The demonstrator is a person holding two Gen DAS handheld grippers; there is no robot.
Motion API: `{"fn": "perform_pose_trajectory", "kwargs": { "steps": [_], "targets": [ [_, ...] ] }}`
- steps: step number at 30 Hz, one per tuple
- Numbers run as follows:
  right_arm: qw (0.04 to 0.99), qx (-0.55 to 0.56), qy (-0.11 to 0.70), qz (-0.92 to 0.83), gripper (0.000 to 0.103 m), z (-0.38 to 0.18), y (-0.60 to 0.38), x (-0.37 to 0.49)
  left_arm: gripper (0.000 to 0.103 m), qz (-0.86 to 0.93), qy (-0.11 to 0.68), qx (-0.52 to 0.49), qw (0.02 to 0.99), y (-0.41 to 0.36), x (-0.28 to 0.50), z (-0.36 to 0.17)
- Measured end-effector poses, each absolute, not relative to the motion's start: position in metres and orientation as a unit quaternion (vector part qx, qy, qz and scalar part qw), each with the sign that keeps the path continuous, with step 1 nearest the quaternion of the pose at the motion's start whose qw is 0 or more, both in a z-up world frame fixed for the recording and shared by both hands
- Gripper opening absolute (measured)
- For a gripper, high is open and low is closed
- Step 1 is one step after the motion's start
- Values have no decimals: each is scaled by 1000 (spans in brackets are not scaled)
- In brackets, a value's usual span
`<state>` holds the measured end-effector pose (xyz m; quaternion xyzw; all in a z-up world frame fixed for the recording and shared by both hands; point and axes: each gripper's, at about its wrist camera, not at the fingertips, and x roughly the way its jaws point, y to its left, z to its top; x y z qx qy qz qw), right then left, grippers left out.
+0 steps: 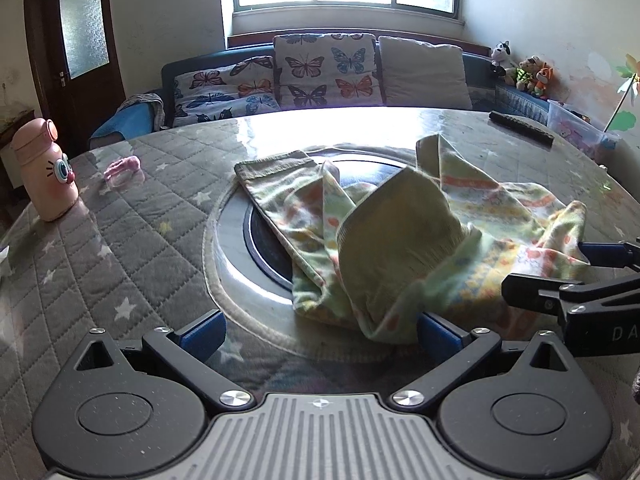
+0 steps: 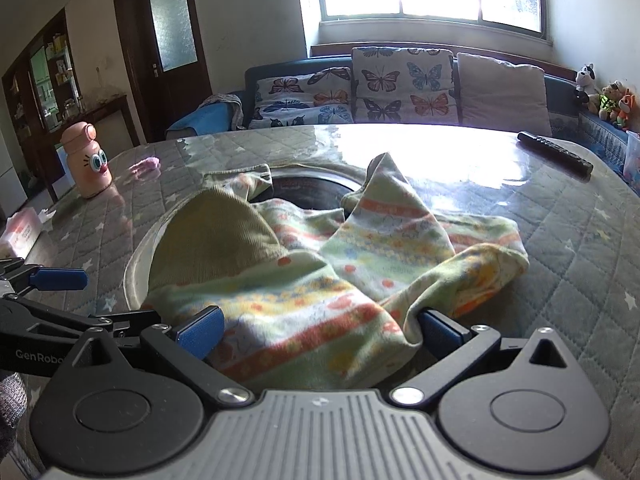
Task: Fold clothes
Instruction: 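Grasp the shirt hem with the left gripper while the right gripper grasps another hem edge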
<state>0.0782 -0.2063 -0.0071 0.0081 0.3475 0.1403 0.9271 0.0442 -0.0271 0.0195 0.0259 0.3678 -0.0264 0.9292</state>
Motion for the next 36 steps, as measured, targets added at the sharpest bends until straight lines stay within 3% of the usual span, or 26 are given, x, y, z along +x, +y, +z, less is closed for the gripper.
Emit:
{"fn": "perform_pose_trajectory", "kwargs": {
  "steps": [18, 36],
  "targets": [
    [936, 3, 324, 138, 103, 25, -206, 87, 103, -32, 365, 20, 930, -24, 68, 29],
    [908, -36, 399, 124, 103, -37, -180, 156, 103, 2, 382, 12, 924, 2, 103, 19]
  ]
}}
